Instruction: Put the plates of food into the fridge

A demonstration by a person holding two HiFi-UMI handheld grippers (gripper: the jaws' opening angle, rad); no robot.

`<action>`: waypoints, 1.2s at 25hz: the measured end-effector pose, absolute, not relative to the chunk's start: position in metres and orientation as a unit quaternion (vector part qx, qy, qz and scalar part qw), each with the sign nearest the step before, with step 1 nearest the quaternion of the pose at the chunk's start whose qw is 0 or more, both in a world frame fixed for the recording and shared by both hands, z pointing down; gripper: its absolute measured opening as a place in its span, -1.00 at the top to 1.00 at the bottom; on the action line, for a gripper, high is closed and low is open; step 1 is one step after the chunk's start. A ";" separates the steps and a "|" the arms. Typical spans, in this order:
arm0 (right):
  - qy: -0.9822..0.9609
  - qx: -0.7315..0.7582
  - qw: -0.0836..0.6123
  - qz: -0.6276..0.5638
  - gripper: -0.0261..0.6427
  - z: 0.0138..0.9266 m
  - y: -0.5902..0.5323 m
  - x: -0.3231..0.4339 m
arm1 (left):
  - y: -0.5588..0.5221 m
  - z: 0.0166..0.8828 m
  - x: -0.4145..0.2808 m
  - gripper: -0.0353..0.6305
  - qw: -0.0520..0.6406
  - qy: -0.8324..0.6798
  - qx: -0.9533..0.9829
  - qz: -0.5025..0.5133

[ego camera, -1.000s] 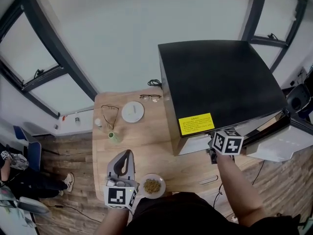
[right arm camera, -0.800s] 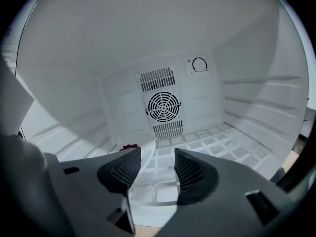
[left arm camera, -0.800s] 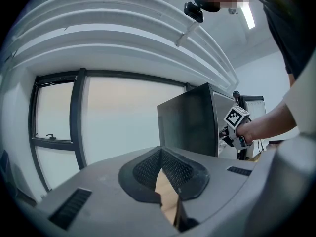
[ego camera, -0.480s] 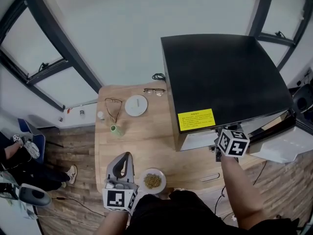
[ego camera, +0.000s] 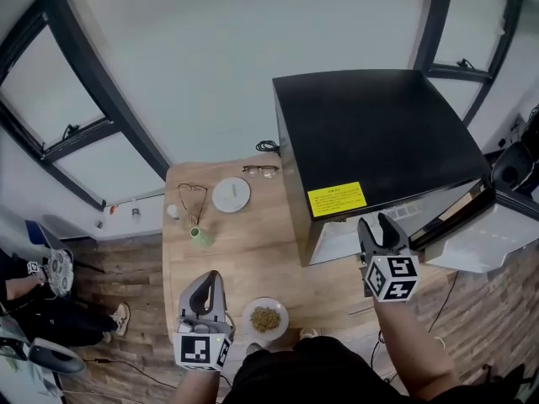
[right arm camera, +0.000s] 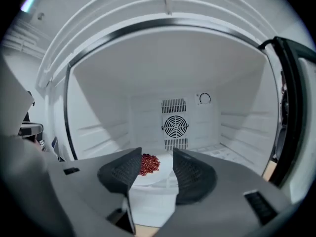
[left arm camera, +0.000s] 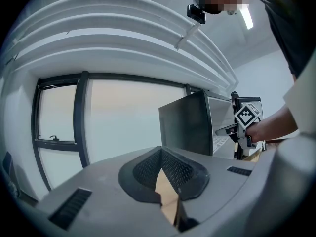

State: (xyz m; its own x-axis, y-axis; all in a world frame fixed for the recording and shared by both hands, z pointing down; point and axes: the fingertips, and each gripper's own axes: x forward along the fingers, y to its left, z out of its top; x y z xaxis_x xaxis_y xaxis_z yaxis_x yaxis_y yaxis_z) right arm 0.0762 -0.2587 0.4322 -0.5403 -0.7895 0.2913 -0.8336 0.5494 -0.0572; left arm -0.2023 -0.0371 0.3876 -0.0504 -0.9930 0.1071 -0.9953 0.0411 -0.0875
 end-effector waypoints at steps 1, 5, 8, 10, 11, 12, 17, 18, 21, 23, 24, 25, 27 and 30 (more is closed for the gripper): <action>-0.873 0.466 0.114 0.088 0.28 0.428 -0.251 0.076 | -0.034 0.386 -0.206 0.88 0.005 -0.722 0.689 0.064; -0.879 0.455 0.117 0.083 0.28 0.427 -0.215 0.071 | -0.018 0.377 -0.220 0.88 -0.007 -0.724 0.688 0.049; -0.881 0.444 0.127 0.102 0.30 0.439 -0.181 0.065 | 0.001 0.372 -0.231 0.88 -0.002 -0.724 0.688 0.035; -0.882 0.438 0.130 0.113 0.32 0.447 -0.161 0.058 | 0.013 0.367 -0.237 0.88 -0.008 -0.721 0.692 0.036; -0.884 0.434 0.128 0.116 0.32 0.450 -0.153 0.053 | 0.019 0.364 -0.241 0.88 -0.015 -0.719 0.694 0.039; -0.887 0.429 0.123 0.118 0.33 0.451 -0.146 0.048 | 0.023 0.361 -0.245 0.88 -0.022 -0.717 0.695 0.041; -0.889 0.428 0.079 0.144 0.53 0.465 -0.105 0.038 | 0.056 0.373 -0.269 0.88 -0.027 -0.713 0.698 0.055; -0.885 0.430 0.078 0.158 0.54 0.474 -0.094 0.038 | 0.063 0.380 -0.275 0.88 -0.017 -0.715 0.697 0.055; -0.880 0.424 0.083 0.198 0.54 0.499 -0.062 0.030 | 0.073 0.395 -0.289 0.88 0.008 -0.714 0.698 0.052; -0.876 0.422 0.088 0.217 0.54 0.513 -0.041 0.023 | 0.075 0.400 -0.291 0.88 0.010 -0.706 0.706 0.052; -0.873 0.423 0.089 0.227 0.54 0.520 -0.031 0.020 | 0.076 0.402 -0.290 0.88 0.008 -0.702 0.711 0.053; -0.870 0.423 0.086 0.238 0.54 0.526 -0.021 0.016 | 0.077 0.405 -0.289 0.88 0.005 -0.697 0.715 0.053; -0.865 0.422 0.074 0.262 0.54 0.538 -0.004 0.008 | 0.081 0.410 -0.287 0.88 -0.001 -0.690 0.722 0.055; -0.858 0.418 0.071 0.290 0.54 0.566 0.017 0.002 | 0.086 0.420 -0.285 0.88 0.006 -0.677 0.734 0.064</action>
State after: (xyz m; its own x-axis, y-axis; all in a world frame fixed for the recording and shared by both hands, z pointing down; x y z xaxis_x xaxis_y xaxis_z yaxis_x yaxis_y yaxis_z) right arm 0.0016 0.0173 0.5664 -0.6402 -0.6760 0.3650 -0.7588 0.4823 -0.4377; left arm -0.2851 0.0862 0.4197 0.0763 -0.9919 0.1016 -0.9934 -0.0844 -0.0779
